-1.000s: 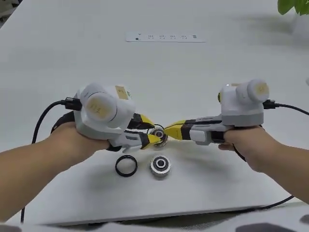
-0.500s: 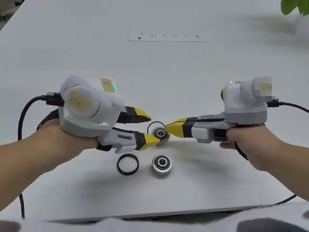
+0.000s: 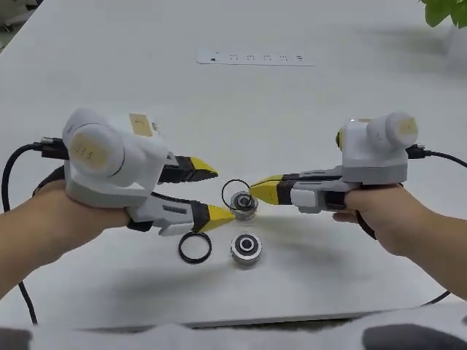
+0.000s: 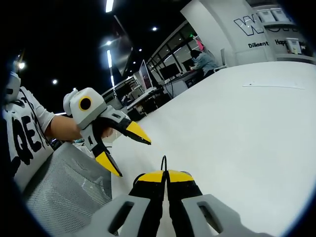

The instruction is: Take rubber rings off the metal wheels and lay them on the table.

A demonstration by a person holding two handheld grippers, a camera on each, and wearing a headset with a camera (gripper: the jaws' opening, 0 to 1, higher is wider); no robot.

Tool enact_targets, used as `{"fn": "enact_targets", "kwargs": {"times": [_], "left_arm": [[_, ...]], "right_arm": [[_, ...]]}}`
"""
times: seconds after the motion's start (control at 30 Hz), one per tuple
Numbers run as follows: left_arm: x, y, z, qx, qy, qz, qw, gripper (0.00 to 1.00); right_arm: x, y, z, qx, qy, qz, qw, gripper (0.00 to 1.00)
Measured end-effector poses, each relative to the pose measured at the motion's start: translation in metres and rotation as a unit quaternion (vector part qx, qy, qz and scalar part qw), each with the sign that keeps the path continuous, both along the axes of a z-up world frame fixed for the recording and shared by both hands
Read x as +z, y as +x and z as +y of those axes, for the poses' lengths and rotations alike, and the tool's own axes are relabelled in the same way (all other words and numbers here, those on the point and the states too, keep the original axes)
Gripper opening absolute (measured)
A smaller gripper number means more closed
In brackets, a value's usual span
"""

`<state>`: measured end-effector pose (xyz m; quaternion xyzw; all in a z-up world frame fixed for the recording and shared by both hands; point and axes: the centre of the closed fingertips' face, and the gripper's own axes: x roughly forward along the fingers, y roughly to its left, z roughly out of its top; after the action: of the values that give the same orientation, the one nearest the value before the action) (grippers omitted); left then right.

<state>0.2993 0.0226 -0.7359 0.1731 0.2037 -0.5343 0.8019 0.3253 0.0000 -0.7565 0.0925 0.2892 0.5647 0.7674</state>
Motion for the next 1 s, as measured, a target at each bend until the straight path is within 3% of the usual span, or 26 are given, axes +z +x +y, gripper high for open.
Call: {"fn": "enact_targets", "kwargs": {"times": [0.6,1.0], "left_arm": [[0.002,-0.018,0.031,0.025,-0.006,0.006,0.9996,0.52],[0.001,-0.030,0.049,0.038,-0.007,0.009,0.9992,0.57]], "right_arm": [[0.012,-0.012,0.013,0.022,0.007,-0.002,0.9997,0.00],[0.011,-0.030,0.031,0.056,0.003,0.004,0.9984,0.00]]}}
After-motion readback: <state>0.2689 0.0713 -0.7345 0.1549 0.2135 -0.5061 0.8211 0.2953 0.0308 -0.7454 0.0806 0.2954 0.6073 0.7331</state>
